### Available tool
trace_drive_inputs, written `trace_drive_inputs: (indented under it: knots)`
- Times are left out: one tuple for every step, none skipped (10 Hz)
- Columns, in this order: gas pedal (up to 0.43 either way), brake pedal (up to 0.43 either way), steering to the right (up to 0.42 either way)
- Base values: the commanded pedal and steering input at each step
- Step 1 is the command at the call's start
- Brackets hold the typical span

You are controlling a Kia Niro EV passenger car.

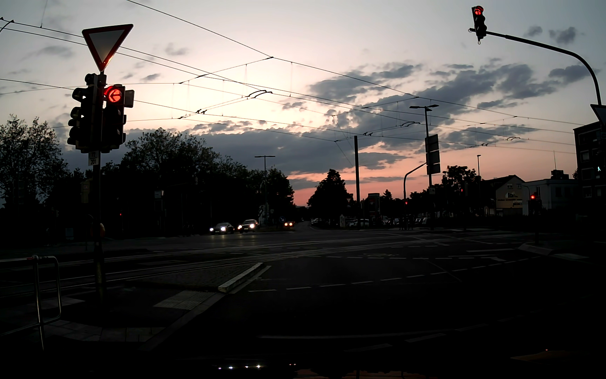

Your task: Follow the waypoints while adhering to traffic rules and regulations

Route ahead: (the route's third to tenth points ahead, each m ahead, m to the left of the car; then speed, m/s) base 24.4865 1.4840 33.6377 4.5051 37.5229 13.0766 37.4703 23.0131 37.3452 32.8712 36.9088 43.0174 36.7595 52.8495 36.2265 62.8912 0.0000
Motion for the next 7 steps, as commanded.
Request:
trace_drive_inputs:
  knots:
    - [0.0,0.244,0.026]
    - [0.0,0.244,0.026]
    - [0.0,0.244,0.026]
    - [0.0,0.244,0.026]
    - [0.0,0.244,0.027]
    - [0.0,0.244,0.027]
    - [0.0,0.244,0.027]
